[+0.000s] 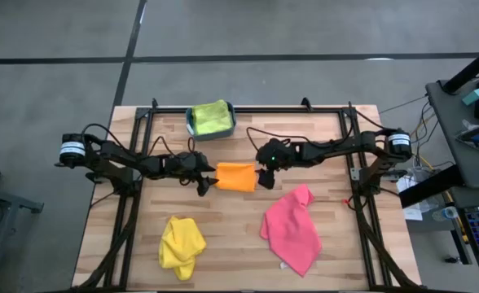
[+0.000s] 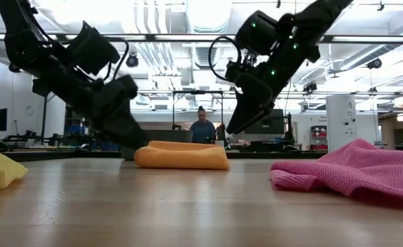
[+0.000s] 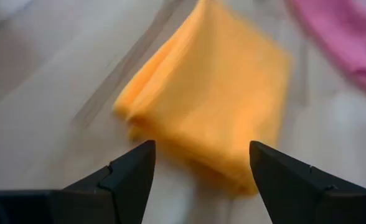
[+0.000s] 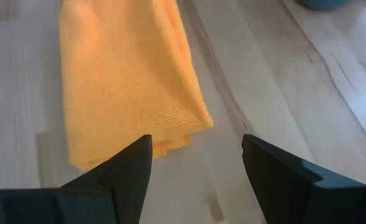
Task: Fold microfiber towels
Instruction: Fold the orange towel
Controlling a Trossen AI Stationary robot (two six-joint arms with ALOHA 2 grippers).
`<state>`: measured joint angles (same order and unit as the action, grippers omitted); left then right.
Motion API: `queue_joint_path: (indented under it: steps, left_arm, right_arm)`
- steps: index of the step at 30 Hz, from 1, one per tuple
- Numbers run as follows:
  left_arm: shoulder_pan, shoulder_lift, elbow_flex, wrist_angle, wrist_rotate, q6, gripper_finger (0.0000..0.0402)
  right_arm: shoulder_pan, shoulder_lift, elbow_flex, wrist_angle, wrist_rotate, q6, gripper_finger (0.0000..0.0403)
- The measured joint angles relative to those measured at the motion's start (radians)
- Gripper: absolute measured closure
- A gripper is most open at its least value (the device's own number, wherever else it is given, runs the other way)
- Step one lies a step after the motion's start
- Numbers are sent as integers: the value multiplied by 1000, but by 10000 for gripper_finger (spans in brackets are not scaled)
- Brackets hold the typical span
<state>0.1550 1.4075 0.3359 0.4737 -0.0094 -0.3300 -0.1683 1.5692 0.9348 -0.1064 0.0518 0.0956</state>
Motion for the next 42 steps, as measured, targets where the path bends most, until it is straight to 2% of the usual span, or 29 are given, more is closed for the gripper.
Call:
queue_joint_path:
  steps: [5,10,12,17,22,31,36,42]
  left_arm:
    - [28,0,0,-40,-2,58,158]
    - [42,0,10,-10,-6,142,158]
    - [44,0,9,-12,-7,145,158]
    - [44,0,0,-13,-6,130,158]
    - [44,0,-1,-13,-6,129,158]
    - [44,6,-2,-12,-6,128,158]
    - [44,12,-2,-12,-6,128,158]
    - [44,12,-2,-12,-5,128,158]
  right_arm:
    - [-82,24,-47,243,-130,-43,165]
    - [-112,95,-63,551,-283,-48,165]
    - [-115,132,-40,618,-331,-33,165]
    - [-113,240,94,577,-397,-50,165]
    - [-113,332,217,459,-407,-116,165]
    - [-111,483,343,426,-481,-138,174]
    - [-111,514,378,415,-491,-140,222]
    - [-111,516,383,414,-505,-136,327]
